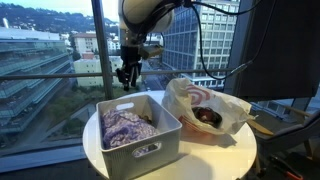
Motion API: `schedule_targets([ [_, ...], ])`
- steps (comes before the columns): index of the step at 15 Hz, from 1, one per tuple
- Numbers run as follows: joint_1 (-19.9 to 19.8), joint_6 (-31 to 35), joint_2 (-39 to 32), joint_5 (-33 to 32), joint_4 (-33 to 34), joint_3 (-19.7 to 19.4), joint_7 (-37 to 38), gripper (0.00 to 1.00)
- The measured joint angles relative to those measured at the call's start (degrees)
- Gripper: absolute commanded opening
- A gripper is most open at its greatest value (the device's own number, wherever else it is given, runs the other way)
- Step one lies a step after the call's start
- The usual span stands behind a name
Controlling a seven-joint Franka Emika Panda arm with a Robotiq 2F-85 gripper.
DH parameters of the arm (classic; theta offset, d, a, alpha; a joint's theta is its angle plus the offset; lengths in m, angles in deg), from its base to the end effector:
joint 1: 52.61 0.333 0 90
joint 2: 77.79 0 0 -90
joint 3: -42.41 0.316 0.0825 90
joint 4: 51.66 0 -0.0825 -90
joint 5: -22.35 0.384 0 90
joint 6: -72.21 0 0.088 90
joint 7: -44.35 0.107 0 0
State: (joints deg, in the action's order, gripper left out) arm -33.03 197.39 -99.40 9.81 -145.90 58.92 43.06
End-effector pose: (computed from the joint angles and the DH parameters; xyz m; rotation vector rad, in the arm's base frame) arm 0.5654 0.3746 0.4210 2.8913 1.1113 0.3083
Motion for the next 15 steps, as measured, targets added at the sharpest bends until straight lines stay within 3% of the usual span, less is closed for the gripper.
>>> schedule_targets([
  [2, -0.42, -0.50, 2.56, -0.12, -0.25, -1.91, 0.82, 0.98],
  [3, -0.69, -1.43, 4.07, -0.59, -0.70, -3.11, 1.93, 1.00],
  [7, -1.98, -8.36, 10.82, -4.84, -5.77, -7.03, 8.96, 1.00],
  [10, -2.90, -16.07, 16.14, -6.99, -11.11, -7.64, 14.77, 1.00],
  [15, -4.25, -28.56, 21.88, -2.10, -21.74, -7.49, 19.50, 1.00],
])
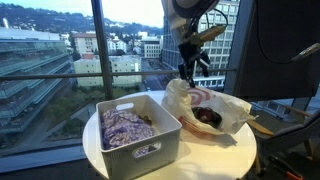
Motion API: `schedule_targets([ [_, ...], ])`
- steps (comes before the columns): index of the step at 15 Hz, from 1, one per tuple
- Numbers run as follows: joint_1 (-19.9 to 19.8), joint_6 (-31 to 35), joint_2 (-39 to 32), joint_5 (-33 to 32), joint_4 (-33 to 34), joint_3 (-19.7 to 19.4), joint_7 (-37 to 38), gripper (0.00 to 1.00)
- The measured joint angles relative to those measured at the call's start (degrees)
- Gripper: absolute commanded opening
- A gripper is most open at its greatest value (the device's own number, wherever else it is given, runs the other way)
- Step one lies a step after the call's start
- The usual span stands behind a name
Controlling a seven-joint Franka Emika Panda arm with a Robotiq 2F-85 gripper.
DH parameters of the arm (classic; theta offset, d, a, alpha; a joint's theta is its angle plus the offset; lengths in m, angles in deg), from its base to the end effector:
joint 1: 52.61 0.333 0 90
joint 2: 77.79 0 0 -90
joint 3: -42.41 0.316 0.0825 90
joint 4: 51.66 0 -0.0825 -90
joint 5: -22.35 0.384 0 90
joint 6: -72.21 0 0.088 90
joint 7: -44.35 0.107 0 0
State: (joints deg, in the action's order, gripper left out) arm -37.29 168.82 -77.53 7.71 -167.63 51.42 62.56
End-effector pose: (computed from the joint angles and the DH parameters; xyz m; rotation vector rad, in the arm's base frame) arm 0.4768 0.1890 0.4300 2.7634 0.2482 -0.3086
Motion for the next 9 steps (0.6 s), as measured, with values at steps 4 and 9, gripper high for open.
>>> schedule_targets([
  [4, -3.46, 2.96, 0.12, 7.37, -9.95, -0.78, 3.59, 1.00],
  [9, -7.89, 21.95, -1.13, 8.11, -21.31, -3.21, 11.82, 1.00],
])
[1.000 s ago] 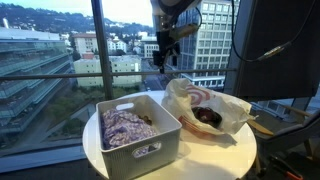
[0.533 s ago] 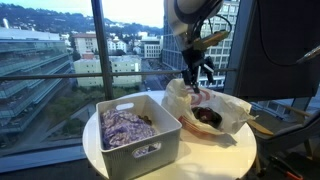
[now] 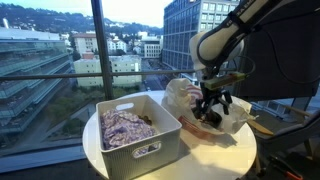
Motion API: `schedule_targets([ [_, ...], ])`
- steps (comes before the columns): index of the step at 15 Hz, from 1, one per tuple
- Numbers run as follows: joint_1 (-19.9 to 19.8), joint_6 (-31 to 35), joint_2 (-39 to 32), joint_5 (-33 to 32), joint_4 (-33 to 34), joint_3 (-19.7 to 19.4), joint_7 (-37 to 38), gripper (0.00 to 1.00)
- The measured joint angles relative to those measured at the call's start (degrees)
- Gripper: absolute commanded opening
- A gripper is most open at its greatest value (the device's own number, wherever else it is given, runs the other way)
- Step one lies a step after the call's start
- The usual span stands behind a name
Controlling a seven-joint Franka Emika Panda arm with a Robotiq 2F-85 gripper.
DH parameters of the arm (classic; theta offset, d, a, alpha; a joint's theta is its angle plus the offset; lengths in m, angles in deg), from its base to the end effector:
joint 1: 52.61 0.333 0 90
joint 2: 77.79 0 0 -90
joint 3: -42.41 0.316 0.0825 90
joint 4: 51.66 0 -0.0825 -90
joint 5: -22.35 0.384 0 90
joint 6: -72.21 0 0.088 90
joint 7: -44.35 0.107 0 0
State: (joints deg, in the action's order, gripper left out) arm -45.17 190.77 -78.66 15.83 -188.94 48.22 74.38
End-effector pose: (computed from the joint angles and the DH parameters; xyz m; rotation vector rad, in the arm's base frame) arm 0.4415 0.0980 0.2867 2.8869 -0.3202 -0.4179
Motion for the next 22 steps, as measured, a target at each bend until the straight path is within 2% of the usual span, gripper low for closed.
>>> schedule_targets([
  [4, -2.17, 11.57, -1.21, -4.58, -3.79, -2.03, 8.61, 1.00],
  [11, -3.78, 20.27, -4.46, -14.61, -3.33, -5.15, 18.21, 1.00],
  [17, -3.54, 24.49, -12.68, -24.40, 1.60, -8.28, 21.95, 1.00],
  [22, -2.57, 29.08, -20.54, -25.89, 8.69, -11.37, 22.91, 1.00],
])
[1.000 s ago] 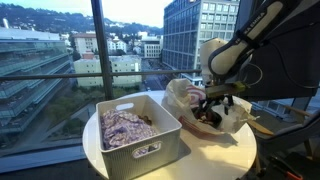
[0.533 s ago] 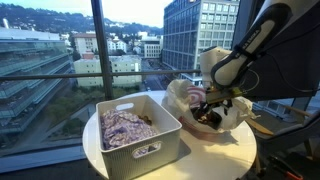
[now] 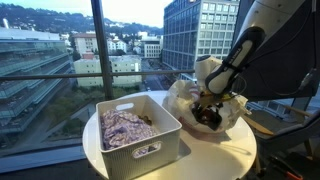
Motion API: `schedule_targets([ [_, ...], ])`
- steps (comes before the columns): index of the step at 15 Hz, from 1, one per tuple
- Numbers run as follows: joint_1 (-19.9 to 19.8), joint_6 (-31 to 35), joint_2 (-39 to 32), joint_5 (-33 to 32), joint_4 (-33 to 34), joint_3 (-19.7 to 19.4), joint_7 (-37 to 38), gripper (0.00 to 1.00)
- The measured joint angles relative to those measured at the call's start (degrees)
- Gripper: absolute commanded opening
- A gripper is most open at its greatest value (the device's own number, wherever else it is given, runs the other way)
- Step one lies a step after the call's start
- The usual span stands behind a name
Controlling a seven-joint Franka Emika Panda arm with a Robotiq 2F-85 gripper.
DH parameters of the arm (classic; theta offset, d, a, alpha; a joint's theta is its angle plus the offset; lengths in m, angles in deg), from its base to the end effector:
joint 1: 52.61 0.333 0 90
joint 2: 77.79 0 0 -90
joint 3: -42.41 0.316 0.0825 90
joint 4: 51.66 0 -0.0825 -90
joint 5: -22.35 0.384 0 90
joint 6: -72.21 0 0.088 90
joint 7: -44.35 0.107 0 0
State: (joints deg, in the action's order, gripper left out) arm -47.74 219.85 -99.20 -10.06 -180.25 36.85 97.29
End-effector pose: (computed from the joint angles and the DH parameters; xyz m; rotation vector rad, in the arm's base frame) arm 0.5371 0.0014 0.1945 2.7576 -0.6188 0.1456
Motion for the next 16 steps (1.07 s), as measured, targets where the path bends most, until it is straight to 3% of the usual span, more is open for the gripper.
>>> schedule_targets([
  [2, 0.88, 1.97, -2.71, 0.00, 1.92, -1.23, 0.50, 1.00],
  [3, 1.62, 2.66, -3.82, 0.00, 2.61, -1.95, 0.85, 0.75],
  [5, 3.50, 3.62, -5.55, -0.07, 3.51, -3.57, 1.52, 0.68],
  [11, 8.85, 3.68, -6.29, -1.55, 4.75, -7.55, 2.20, 0.21],
  [13, 10.25, 0.91, -5.73, -2.40, 4.89, -8.05, 2.63, 0.06],
  [16, 11.37, -6.03, -3.35, -2.21, 4.86, -7.07, 2.93, 0.00],
])
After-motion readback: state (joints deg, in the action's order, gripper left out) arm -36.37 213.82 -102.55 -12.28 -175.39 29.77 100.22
